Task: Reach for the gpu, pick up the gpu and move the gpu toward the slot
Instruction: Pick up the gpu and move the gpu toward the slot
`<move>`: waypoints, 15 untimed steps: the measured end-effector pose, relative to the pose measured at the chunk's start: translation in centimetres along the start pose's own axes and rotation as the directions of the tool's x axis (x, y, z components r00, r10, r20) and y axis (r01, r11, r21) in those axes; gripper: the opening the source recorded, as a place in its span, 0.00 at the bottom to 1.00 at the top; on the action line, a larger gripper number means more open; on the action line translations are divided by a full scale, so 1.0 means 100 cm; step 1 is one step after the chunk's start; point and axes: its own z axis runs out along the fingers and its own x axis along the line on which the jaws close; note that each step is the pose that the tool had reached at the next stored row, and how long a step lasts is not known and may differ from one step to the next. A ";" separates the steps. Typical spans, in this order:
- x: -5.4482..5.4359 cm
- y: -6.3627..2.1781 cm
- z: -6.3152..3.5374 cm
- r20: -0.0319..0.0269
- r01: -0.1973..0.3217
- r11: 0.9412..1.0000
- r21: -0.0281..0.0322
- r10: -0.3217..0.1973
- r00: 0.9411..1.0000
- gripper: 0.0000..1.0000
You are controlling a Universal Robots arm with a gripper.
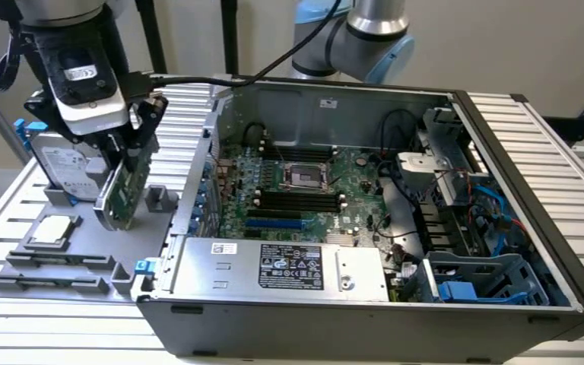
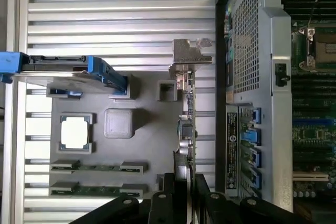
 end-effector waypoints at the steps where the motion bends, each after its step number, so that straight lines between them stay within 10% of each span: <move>1: -0.003 0.0002 -0.0045 -0.001 0.001 1.000 -0.001 -0.001 1.000 0.26; 15: -0.061 0.0030 -0.0602 -0.016 0.003 1.000 -0.016 -0.004 1.000 0.26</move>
